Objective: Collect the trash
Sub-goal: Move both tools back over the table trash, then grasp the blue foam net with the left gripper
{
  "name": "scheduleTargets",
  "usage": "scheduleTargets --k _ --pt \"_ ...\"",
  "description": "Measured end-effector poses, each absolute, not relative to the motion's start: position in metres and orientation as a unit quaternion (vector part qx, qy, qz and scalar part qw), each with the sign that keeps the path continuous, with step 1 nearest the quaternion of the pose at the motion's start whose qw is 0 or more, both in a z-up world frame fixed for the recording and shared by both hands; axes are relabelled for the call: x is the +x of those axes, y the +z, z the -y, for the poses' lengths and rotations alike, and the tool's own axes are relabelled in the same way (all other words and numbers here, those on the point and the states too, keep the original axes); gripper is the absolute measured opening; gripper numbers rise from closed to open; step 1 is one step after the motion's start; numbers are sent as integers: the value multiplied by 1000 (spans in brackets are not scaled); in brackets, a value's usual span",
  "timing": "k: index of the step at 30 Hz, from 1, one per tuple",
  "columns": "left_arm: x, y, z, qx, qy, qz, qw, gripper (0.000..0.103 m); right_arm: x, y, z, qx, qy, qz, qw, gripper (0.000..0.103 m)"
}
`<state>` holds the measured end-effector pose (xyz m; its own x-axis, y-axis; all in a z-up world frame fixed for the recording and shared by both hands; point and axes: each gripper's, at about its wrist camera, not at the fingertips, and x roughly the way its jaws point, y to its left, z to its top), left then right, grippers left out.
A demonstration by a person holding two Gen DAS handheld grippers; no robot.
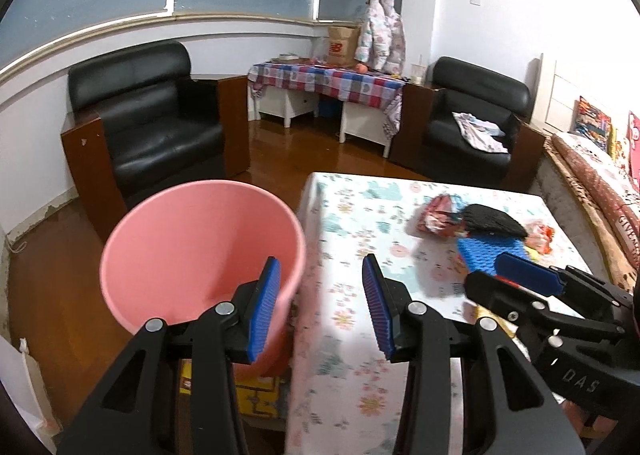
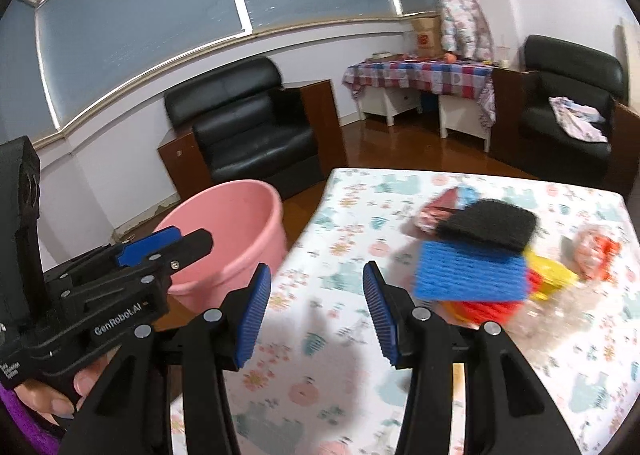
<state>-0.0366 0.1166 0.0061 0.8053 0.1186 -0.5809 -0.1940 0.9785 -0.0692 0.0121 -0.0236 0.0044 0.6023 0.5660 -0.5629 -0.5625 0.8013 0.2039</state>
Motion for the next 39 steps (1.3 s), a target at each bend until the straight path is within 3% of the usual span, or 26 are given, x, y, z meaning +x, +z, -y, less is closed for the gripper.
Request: scheduleTargets --k 24,39 --pt "-4 -10 -21 -41 -33 -348 936 43 21 16 164 4 176 -289 941 47" --pt "47 -24 1 -50 -72 -384 919 43 34 -7 184 36 173 -321 930 47"
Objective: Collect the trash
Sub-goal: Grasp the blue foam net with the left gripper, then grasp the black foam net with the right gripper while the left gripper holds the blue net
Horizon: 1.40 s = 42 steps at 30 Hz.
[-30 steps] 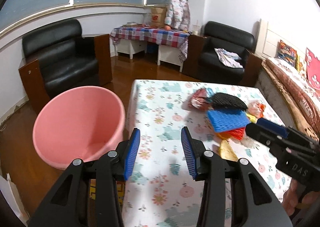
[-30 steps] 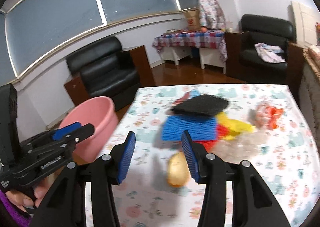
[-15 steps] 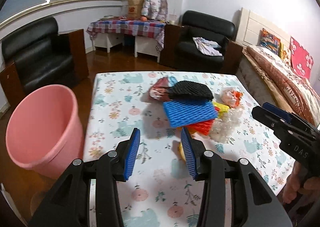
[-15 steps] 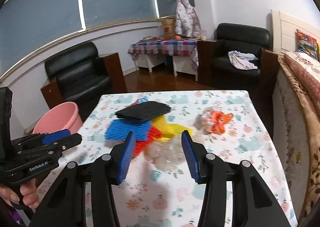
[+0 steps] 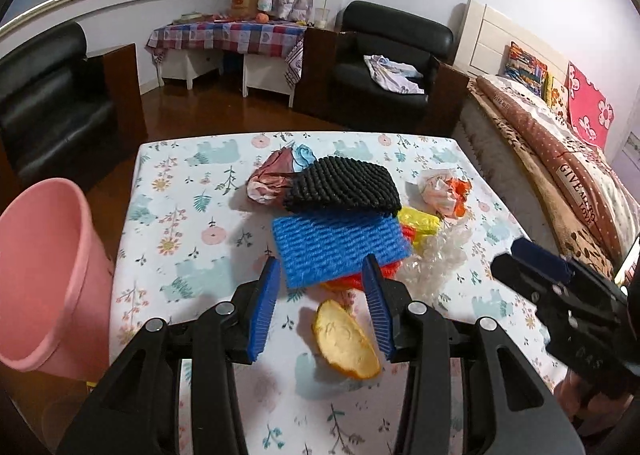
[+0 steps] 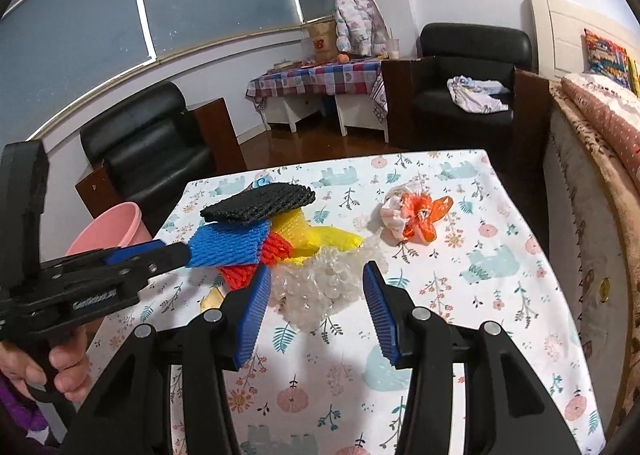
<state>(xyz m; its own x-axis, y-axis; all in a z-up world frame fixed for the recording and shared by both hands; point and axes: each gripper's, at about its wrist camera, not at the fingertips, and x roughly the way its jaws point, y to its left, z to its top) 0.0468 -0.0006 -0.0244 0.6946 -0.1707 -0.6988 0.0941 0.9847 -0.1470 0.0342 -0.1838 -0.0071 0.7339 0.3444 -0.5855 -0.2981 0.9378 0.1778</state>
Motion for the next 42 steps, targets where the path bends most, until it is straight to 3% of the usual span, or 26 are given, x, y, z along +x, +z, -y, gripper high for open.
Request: scheduleTargets --k 13,15,17,20,31,42 --pt "69 -45 -6 -95 -75 -428 896 43 43 -14 189 39 179 -336 924 47" --pt "67 -44 -2 -100 -81 -423 897 32 43 -15 191 45 181 -337 923 47" --pt "64 -42 3 -93 -79 -420 899 12 41 -16 192 49 183 -337 922 47" --pt "54 -35 9 -88 -84 -411 904 4 35 -16 195 48 183 -335 923 47" --pt "4 5 3 -58 -54 -349 934 3 7 -1 202 64 199 -304 929 47" --pt "-27 4 -26 -14 -8 -325 945 3 4 -1 176 73 208 -311 924 47"
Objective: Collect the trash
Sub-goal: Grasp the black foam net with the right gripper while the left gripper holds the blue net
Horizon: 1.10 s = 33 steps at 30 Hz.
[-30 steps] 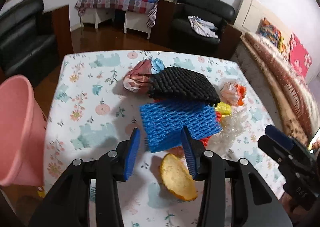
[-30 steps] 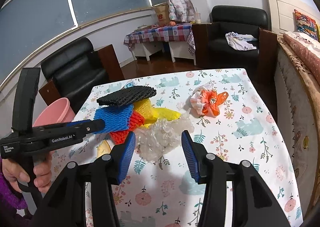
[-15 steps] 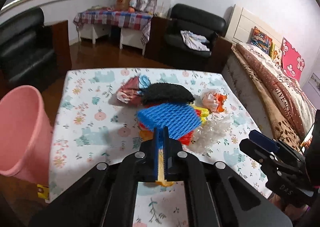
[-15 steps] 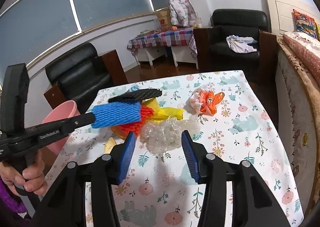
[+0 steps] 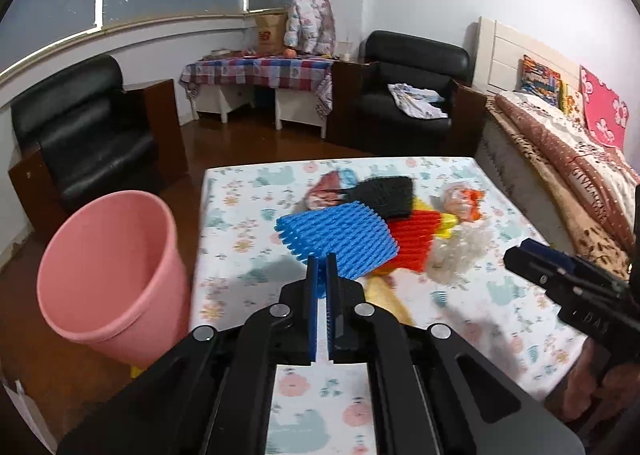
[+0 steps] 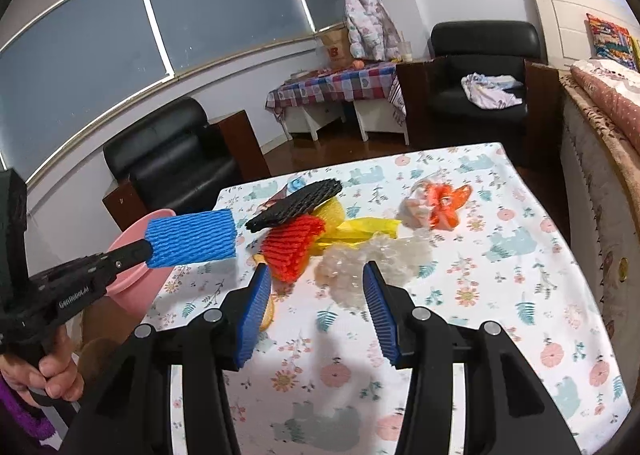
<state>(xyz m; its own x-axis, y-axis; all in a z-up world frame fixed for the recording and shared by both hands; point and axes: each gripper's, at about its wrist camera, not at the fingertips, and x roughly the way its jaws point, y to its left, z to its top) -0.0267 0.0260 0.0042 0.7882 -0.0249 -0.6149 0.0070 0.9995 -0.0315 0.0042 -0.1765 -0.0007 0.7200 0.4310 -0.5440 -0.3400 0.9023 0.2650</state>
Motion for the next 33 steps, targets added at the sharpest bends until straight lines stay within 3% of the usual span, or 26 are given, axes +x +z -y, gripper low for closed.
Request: scheduleTargets --k 12,22,24,29,33 --pt "-10 -34 -80 -53 14 -352 934 3 66 14 118 81 227 -334 911 47" --pt "-14 -37 -82 -63 -12 -343 937 3 109 -7 102 93 177 -372 906 47" --pt "-15 -37 -81 -63 -15 -342 937 3 116 -11 103 99 172 -379 904 44" --pt "-18 -36 -78 -59 -17 -341 938 3 128 -20 107 104 166 -386 902 12" --pt "-21 -34 -76 -59 -15 -338 939 3 117 -19 112 101 172 -369 908 9"
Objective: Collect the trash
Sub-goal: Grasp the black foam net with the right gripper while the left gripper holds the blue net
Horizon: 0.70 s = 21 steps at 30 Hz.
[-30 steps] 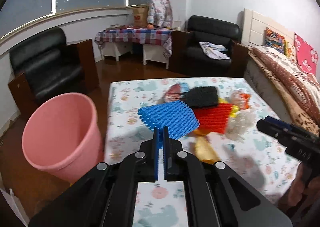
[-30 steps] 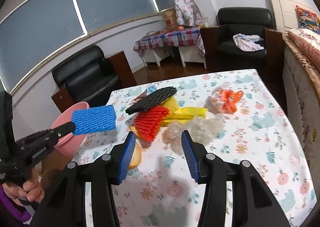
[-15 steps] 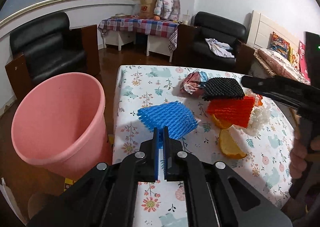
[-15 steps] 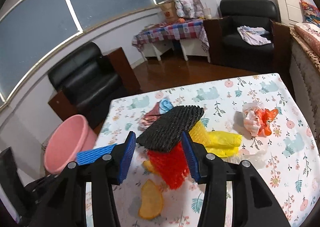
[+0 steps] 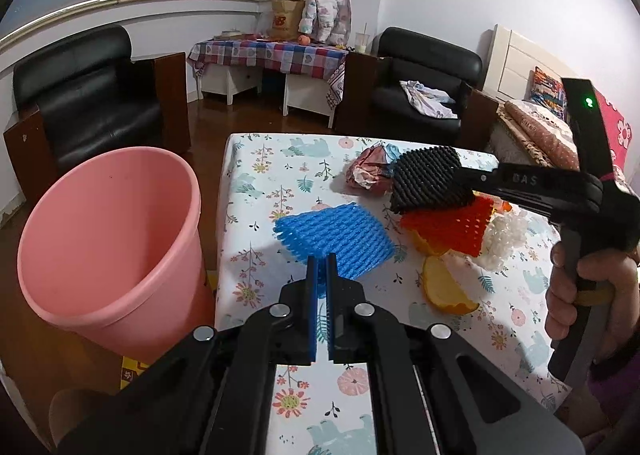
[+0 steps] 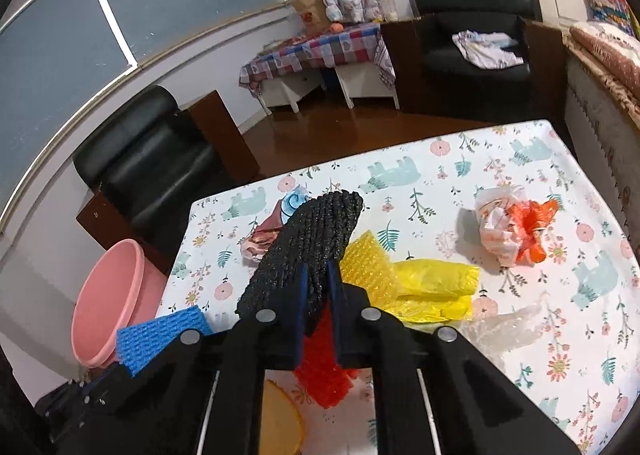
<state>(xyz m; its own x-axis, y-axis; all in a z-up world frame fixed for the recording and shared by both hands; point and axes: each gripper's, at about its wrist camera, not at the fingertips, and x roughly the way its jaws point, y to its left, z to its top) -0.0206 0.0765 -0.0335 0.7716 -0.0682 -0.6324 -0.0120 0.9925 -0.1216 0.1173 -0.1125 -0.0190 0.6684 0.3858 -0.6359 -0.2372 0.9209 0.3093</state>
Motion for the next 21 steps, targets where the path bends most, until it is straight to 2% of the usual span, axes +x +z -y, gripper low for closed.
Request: scheduleTargets --k 21 --pt "-36 -10 -58 -49 -13 -311 949 3 39 31 140 64 182 -282 940 9"
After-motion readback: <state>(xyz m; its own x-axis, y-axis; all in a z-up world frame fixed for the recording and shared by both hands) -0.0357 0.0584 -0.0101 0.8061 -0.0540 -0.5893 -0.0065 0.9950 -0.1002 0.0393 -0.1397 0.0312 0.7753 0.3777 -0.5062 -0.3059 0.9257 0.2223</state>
